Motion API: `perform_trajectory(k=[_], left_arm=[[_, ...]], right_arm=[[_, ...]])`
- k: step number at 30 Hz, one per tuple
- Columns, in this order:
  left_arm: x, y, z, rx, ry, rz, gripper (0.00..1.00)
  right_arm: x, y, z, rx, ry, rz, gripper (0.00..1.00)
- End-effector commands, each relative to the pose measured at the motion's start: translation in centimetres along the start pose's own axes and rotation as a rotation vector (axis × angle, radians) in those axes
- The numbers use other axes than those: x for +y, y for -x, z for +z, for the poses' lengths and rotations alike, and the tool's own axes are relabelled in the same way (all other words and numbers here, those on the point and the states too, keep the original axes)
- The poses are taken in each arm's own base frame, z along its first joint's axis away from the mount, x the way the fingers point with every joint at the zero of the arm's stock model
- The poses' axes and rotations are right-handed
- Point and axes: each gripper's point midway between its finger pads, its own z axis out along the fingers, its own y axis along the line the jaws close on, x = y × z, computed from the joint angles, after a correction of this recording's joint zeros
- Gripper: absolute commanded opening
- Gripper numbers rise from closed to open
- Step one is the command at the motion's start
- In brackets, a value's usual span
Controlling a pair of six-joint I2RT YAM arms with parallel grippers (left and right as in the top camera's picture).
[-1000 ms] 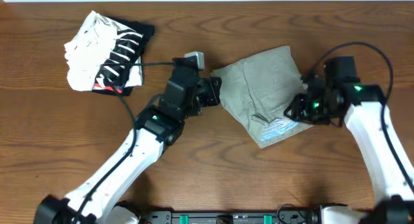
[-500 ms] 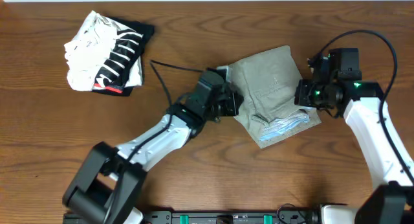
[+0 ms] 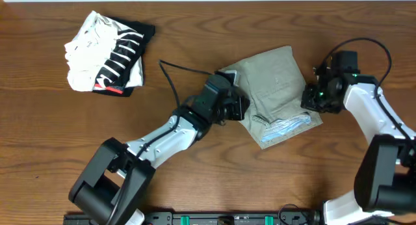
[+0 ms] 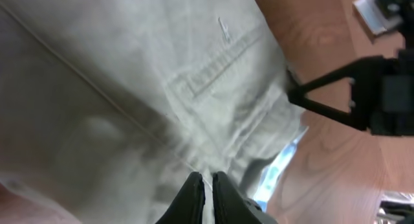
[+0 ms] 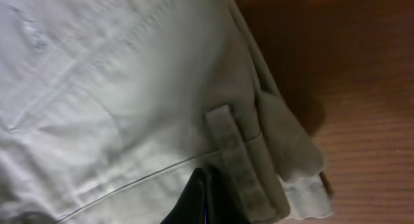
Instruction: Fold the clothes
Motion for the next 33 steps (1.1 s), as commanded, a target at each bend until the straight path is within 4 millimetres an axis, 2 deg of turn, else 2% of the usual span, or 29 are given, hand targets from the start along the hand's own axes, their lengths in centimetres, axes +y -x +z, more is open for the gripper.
perform_trajectory(k=[1,7,12,23,28,29,31,33], left_arm=[[-1.2,-1.2,0.4,0.031,-0.023,0.041,0.1],[-2.6,-2.7,0.8,0.06,-0.045,0.098,0.09],[-2.3,-3.0,0.8,0.075,-0.033,0.122,0.1],[1.8,-7.0,0.7,0.232,0.114,0.105,0.1],[5.8,-9.0,0.6,0.297,0.277,0.074,0.1],[6.4,-9.4,0.6,0.309,0.301,0.07,0.06],[6.7,-9.8,0.5,0.326,0.313,0.064,0.06],[5.9,-9.3,0.2,0.311,0.29,0.068,0.06]], right_arm=[[-1.1,-0.9,1.3,0.043,-0.015,0.008,0.01],[-2.4,-2.9,4.5,0.076,-0.041,0.015,0.01],[-3.1,-3.7,5.5,0.074,-0.043,0.024,0.01],[-3.3,-4.0,5.5,0.085,-0.045,0.031,0.01],[-3.3,-4.0,5.5,0.085,-0.045,0.03,0.01],[-3.3,-4.0,5.5,0.085,-0.045,0.03,0.01],[-3.3,-4.0,5.5,0.085,-0.045,0.03,0.01],[-3.3,-4.0,5.5,0.085,-0.045,0.03,0.01]])
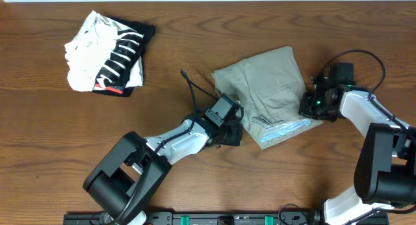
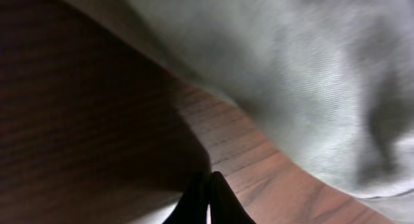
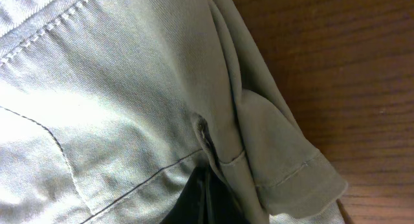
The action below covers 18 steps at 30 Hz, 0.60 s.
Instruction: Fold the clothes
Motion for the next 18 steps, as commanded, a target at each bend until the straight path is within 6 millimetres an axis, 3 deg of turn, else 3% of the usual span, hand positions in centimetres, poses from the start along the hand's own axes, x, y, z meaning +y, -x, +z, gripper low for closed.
perform_trajectory(k=[1,10,14,18], left_arm=[[-0.3,1.1,-1.0,-0.047,0.008,0.02,0.06],[-6.8,6.8,-9.2,-0.342,-0.178,0.115,0.06],[-8.0,8.1,-9.9,-0.408,-0.221,0.138,0.06],[-7.7,8.2,-8.8,-0.397,-0.218,0.13,0.07]], right_arm=[[-1.9,-2.5,1.6,0.08,-0.062,0.017,0.01],[-1.8,-2.2,1.6,0.068,-0.061,0.014,0.02],[-1.8,-2.2,1.6,0.067,-0.06,0.014,0.02],[-1.8,-2.2,1.6,0.067,-0.06,0.014,0.02]])
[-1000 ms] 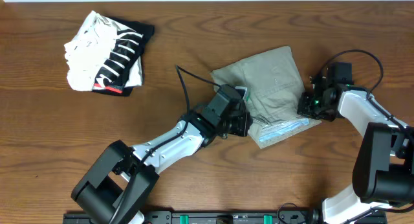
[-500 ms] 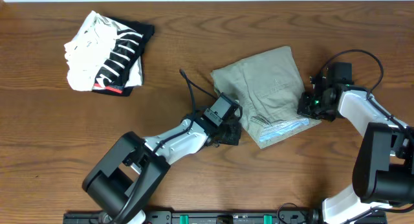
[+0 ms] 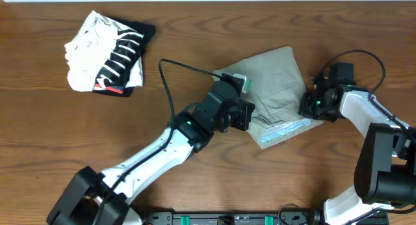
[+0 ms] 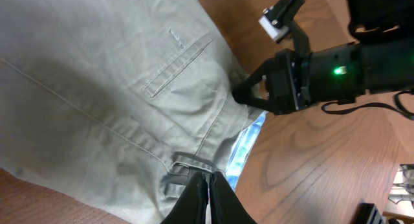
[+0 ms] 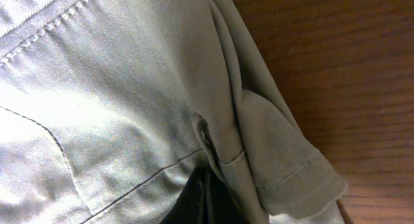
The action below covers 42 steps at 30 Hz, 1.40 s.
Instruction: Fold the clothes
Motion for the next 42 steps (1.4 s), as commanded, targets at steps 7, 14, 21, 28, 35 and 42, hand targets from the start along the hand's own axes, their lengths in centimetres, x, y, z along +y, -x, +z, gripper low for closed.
perform_trajectory(k=[7,14,21,28,35,42], left_arm=[[-0.1,-2.4,3.8,0.097,-0.094,-0.069,0.07],[-0.2,-3.6,6.0,0.124,-0.143,-0.115,0.07],[0.7,-6.5,6.0,0.223,-0.09,-0.108,0.07],[4.5,-10.1,6.9,0.312,0.069,-0.093,0.07],[8.0,-13.3,8.0,0.389,0.178,-0.118,0.06],[4.6,-10.0,6.4,0.317,0.085,-0.101,0.06]], right_arm=[[-1.8,-2.3,1.6,0.07,-0.061,0.015,0.02],[-1.8,-2.3,1.6,0.071,-0.061,0.015,0.02],[-1.8,-2.3,1.6,0.07,-0.06,0.015,0.03],[-1.8,-2.3,1.6,0.071,-0.061,0.014,0.04],[-1.8,-2.3,1.6,0.071,-0.061,0.015,0.06],[-1.8,-2.3,1.6,0.073,-0.061,0.016,0.03]])
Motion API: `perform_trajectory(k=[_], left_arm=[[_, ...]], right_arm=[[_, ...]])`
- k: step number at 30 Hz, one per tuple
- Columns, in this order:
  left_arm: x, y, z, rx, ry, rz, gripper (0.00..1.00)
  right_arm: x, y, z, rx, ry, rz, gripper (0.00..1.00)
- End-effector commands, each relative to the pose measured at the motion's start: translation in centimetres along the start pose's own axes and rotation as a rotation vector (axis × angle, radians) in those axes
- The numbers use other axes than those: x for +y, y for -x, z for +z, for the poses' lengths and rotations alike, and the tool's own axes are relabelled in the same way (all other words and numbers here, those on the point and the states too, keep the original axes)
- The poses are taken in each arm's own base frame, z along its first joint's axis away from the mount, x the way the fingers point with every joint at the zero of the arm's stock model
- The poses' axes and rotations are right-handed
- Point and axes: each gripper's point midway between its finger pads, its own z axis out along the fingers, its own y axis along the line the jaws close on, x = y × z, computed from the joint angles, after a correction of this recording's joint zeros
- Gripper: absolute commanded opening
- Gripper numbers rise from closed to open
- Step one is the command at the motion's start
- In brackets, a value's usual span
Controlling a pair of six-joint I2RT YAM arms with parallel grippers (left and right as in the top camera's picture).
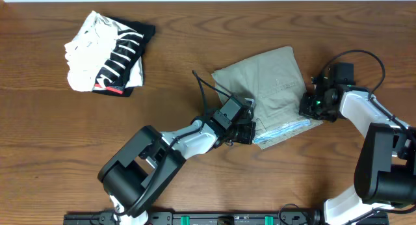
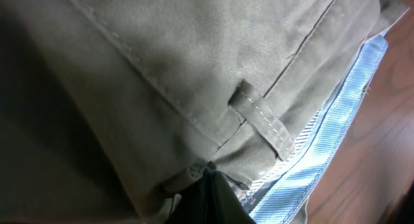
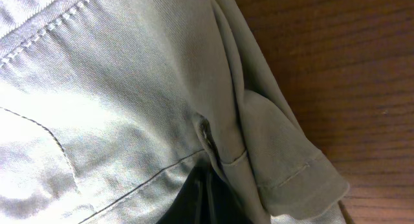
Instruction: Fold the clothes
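Folded khaki pants (image 1: 268,82) lie right of the table's centre, with a blue-striped lining (image 1: 283,130) showing along the front edge. My left gripper (image 1: 247,132) is shut and low at the front-left edge. Its tips (image 2: 207,185) press into the waistband beside a belt loop (image 2: 262,120) and the lining (image 2: 343,114). My right gripper (image 1: 310,106) is shut at the pants' right corner, its tips (image 3: 206,188) pushed against a fold of khaki cloth (image 3: 272,153). No cloth shows between either pair of fingers.
A bundle of white and black clothing (image 1: 104,51) lies at the far left of the wooden table (image 1: 195,43). The left arm's cable (image 1: 208,95) arcs up beside the pants' left edge.
My left gripper was raised over the middle of the pants and is now down at their front-left waistband edge. The right gripper and the pants have not shifted.
First both shut grippers sat at opposite edges of the pants. Then the left one was low on the table by the front-left corner and the right one pressed into the right corner. The left was then raised over the pants, and now presses the front edge.
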Motion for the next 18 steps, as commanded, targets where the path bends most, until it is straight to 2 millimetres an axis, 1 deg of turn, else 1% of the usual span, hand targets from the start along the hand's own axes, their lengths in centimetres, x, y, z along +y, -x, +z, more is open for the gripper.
perform_trajectory(k=[1,3,4,5,6,7,8,9,10,12,15,17,18], left_arm=[[-1.1,1.2,-2.0,-0.062,-0.003,0.032,0.06],[-3.4,3.1,-4.5,-0.146,-0.046,0.066,0.06],[-4.0,3.9,-5.5,-0.186,-0.054,0.077,0.06],[-4.7,5.1,-7.0,-0.25,-0.053,0.09,0.06],[-5.0,5.9,-8.0,-0.295,-0.044,0.096,0.07],[-5.2,6.6,-9.0,-0.339,-0.028,0.102,0.11],[-5.1,7.2,-9.6,-0.371,-0.008,0.12,0.12],[-5.1,7.4,-9.9,-0.385,0.005,0.14,0.12],[-5.0,7.5,-9.9,-0.389,0.013,0.148,0.13],[-4.5,7.2,-9.3,-0.371,0.024,0.141,0.13],[-3.3,6.1,-7.6,-0.314,0.051,0.129,0.13],[-2.0,5.2,-6.1,-0.268,0.082,0.116,0.13],[-1.6,4.9,-5.6,-0.254,0.091,0.112,0.13]], right_arm=[[-1.9,-2.3,1.6,0.073,-0.064,0.016,0.03],[-1.9,-2.3,1.6,0.073,-0.064,0.016,0.04],[-1.9,-2.3,1.6,0.073,-0.064,0.016,0.05],[-1.9,-2.3,1.6,0.071,-0.064,0.016,0.04],[-1.9,-2.2,1.6,0.07,-0.063,0.015,0.05],[-1.8,-2.3,1.6,0.07,-0.056,0.015,0.04],[-1.6,-2.2,1.6,0.069,-0.047,0.015,0.01],[-1.2,-2.0,1.5,0.068,-0.027,0.014,0.01],[-0.6,-1.6,1.3,0.059,0.004,0.01,0.01],[0.6,-0.8,0.4,0.034,0.06,-0.04,0.01],[1.4,0.3,-1.6,-0.029,0.074,-0.059,0.01],[2.0,1.0,-3.6,-0.084,0.082,-0.052,0.01],[2.2,1.2,-4.3,-0.103,0.084,-0.054,0.01]])
